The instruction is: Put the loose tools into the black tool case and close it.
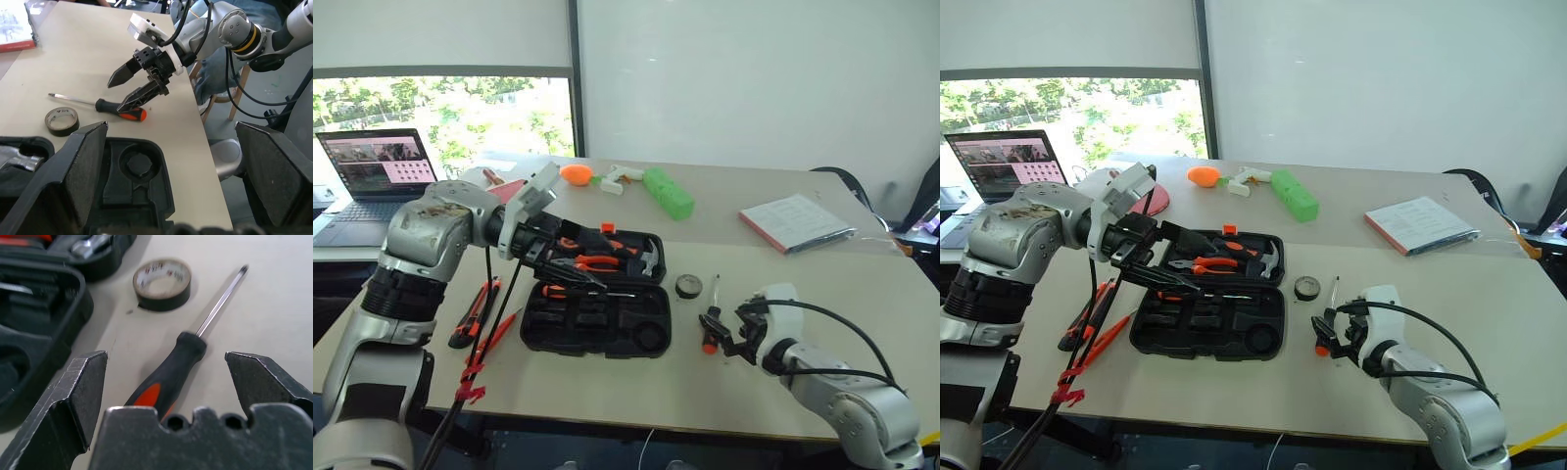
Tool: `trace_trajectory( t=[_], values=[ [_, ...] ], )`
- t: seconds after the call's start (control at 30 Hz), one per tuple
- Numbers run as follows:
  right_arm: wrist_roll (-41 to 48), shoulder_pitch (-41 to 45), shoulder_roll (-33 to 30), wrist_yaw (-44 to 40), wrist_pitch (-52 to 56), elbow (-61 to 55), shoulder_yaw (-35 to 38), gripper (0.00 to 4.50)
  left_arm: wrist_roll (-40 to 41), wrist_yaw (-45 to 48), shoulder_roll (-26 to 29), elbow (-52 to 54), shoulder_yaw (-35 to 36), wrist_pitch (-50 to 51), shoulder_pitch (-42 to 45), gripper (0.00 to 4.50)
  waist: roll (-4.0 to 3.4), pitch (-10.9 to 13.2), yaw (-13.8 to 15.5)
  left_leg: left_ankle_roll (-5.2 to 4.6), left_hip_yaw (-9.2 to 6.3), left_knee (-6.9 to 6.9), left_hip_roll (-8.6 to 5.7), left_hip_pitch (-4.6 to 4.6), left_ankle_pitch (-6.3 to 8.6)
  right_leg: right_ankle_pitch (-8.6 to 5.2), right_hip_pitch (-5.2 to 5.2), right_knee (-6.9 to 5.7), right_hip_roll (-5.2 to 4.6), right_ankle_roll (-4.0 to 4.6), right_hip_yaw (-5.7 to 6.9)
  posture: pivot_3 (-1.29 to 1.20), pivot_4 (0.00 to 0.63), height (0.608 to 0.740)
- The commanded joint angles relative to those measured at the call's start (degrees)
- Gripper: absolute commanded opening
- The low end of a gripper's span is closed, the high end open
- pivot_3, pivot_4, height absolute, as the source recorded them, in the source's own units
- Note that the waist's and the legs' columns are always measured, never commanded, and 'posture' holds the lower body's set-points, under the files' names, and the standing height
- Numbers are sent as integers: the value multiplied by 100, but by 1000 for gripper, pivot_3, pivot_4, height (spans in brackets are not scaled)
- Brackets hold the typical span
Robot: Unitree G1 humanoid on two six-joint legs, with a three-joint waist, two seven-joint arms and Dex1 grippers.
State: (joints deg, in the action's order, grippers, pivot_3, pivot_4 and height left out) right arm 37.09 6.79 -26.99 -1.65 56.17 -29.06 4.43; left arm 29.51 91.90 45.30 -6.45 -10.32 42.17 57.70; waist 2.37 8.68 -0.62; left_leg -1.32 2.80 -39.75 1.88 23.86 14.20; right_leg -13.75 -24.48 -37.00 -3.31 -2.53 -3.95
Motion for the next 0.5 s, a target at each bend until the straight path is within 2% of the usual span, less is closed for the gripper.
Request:
trace_trajectory(
  t=[0.03,0.13,0.2,0.23,0.27,0.37,0.5],
  values=[
    [-340,127,135,62,73,295,-150,4243,-13,-127,78,277,164,-112,2,4495,0,0,-15,0,0,-1,0,0,0,0,0,-1,0,0,0,0,150,738],
    [-555,167,206,152,193,395,-165,3459,-110,-257,90,294,173,-225,-9,4500,0,0,-25,0,-4,-1,1,-8,0,1,6,-7,2,1,0,0,150,738],
    [-661,184,282,254,266,432,-111,2819,-117,-280,107,287,167,-243,-14,4500,0,0,-22,0,-5,-2,1,-11,0,2,8,-10,3,2,0,0,150,738],
    [-706,195,374,370,332,449,-10,2296,-121,-293,116,292,164,-254,-18,4500,0,0,-22,0,-6,-2,1,-13,0,2,10,-10,3,2,1,0,150,738],
    [-745,205,446,462,396,457,75,2087,-117,-300,123,303,163,-249,-21,4500,0,0,-24,0,-7,-2,2,-13,0,2,10,-10,4,2,1,0,150,738],
    [-867,220,622,656,522,428,355,1047,-89,-311,146,344,177,-228,-23,4500,0,0,-21,0,-8,-3,2,-13,0,3,12,-10,4,2,1,0,150,738],
    [-874,278,725,712,614,398,818,1052,-96,-338,145,339,178,-243,-27,4500,0,0,-1,1,-11,-5,-1,-13,-1,3,15,-9,3,1,1,0,150,738]
  ],
)
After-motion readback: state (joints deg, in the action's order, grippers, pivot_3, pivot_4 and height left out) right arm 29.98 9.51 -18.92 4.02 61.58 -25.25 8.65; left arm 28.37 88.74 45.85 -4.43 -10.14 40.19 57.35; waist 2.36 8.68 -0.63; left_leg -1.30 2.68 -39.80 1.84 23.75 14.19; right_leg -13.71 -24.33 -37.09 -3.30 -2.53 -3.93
